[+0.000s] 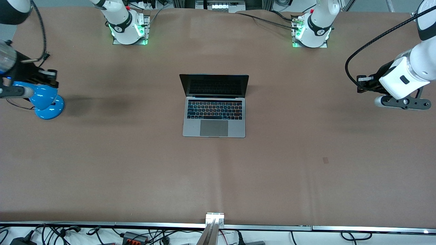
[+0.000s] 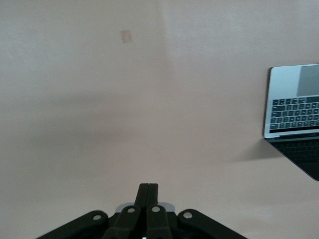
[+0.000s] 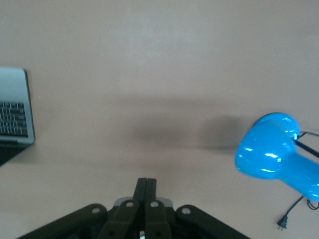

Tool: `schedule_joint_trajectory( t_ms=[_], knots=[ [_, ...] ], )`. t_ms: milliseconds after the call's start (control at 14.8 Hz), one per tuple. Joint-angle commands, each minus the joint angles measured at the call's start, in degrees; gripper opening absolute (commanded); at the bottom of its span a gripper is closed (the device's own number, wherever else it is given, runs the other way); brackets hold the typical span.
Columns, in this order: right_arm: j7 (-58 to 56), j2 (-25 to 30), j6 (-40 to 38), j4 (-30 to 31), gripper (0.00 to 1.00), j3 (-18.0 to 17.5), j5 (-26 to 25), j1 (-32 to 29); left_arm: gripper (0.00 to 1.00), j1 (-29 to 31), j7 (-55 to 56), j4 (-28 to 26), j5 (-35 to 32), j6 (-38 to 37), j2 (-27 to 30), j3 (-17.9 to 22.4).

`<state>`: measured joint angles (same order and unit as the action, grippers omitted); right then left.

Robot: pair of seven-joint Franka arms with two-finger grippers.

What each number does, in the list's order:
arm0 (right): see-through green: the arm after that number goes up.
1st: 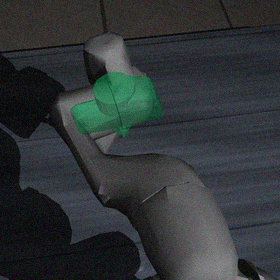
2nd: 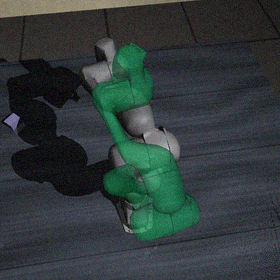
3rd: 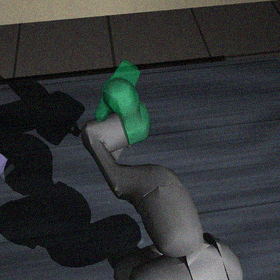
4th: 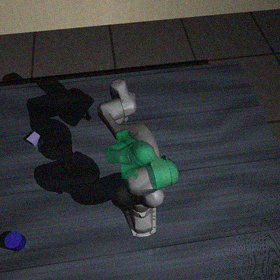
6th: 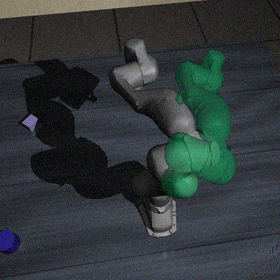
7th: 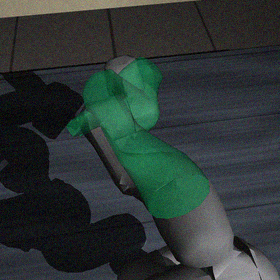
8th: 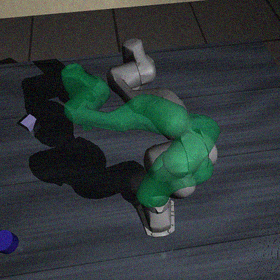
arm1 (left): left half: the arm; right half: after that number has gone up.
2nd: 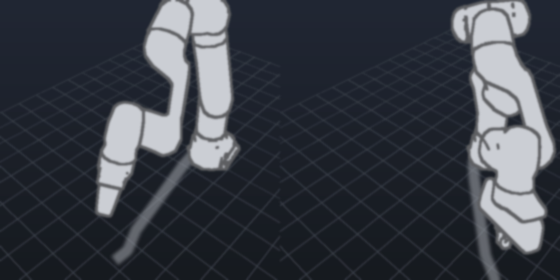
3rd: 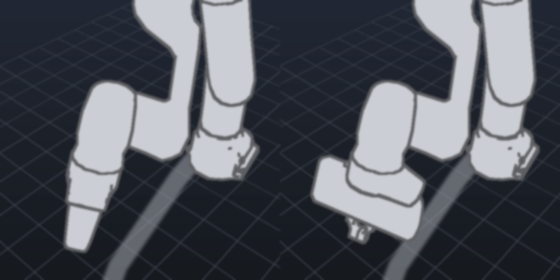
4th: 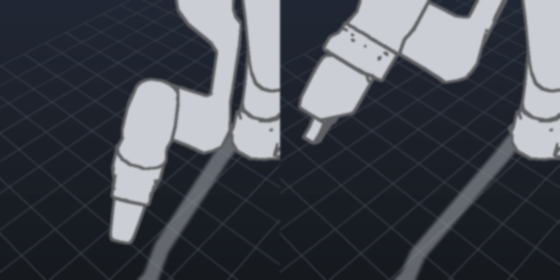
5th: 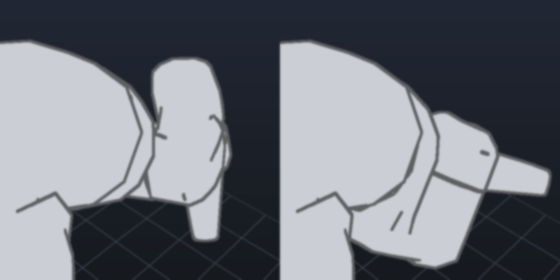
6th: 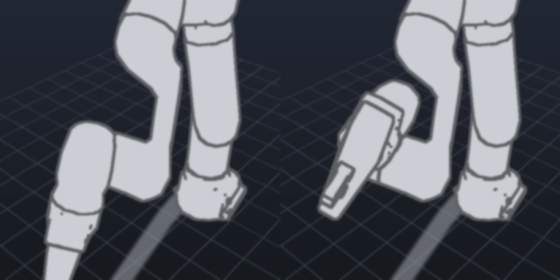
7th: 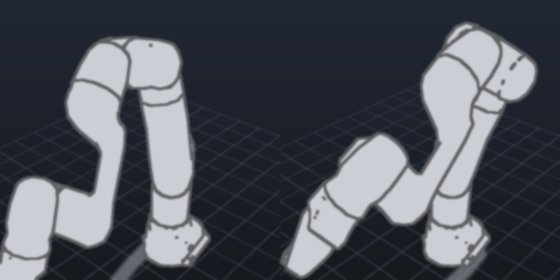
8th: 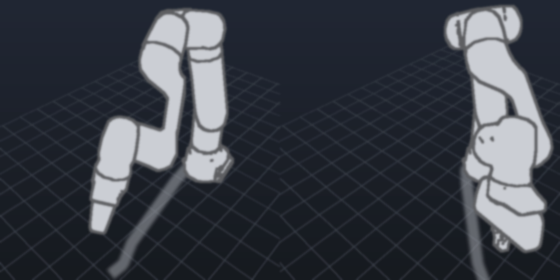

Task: Close laptop with both arms from behind
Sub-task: 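Move both grippers toward the laptop screen's back edge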

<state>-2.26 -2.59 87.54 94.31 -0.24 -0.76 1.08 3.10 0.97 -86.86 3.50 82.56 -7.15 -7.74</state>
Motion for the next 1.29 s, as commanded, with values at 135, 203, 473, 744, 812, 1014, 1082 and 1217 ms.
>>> schedule_joint_trajectory(
  t_ms=[135,203,473,744,812,1014,1082,1217],
  knots=[
    [2.0,-2.2,-0.9,3.2,0.0,0.1,6.5,5.2,0.0,0.3,-2.1,-5.0,13.0,0.1,0.2,-0.2],
    [2.1,-2.1,0.7,5.4,0.0,0.1,9.4,5.6,0.0,-0.1,-3.6,-7.7,16.2,1.7,0.2,-0.2],
    [2.5,-1.5,6.6,13.7,0.0,0.1,16.7,10.2,0.0,0.2,-12.6,-25.2,22.3,14.5,5.0,-4.6],
    [4.5,-1.6,7.4,17.2,0.0,0.1,20.9,16.3,0.0,0.0,-13.3,-34.7,24.7,20.3,7.1,-11.0],
    [5.3,-1.6,7.5,17.7,0.0,0.1,22.0,18.1,0.0,0.0,-13.4,-37.3,26.2,22.3,8.5,-12.3],
    [9.4,-1.9,9.2,18.7,0.0,0.1,23.2,23.0,0.0,-0.2,-14.4,-44.1,29.4,30.4,10.6,-18.7],
    [10.9,-2.0,10.0,19.0,0.0,0.1,23.2,24.9,0.0,-0.2,-14.4,-44.2,29.8,31.6,10.3,-20.3],
    [13.2,-2.7,11.6,19.8,0.0,0.1,23.3,27.7,0.0,-0.3,-14.6,-47.6,33.1,36.0,10.3,-21.7]
  ],
)
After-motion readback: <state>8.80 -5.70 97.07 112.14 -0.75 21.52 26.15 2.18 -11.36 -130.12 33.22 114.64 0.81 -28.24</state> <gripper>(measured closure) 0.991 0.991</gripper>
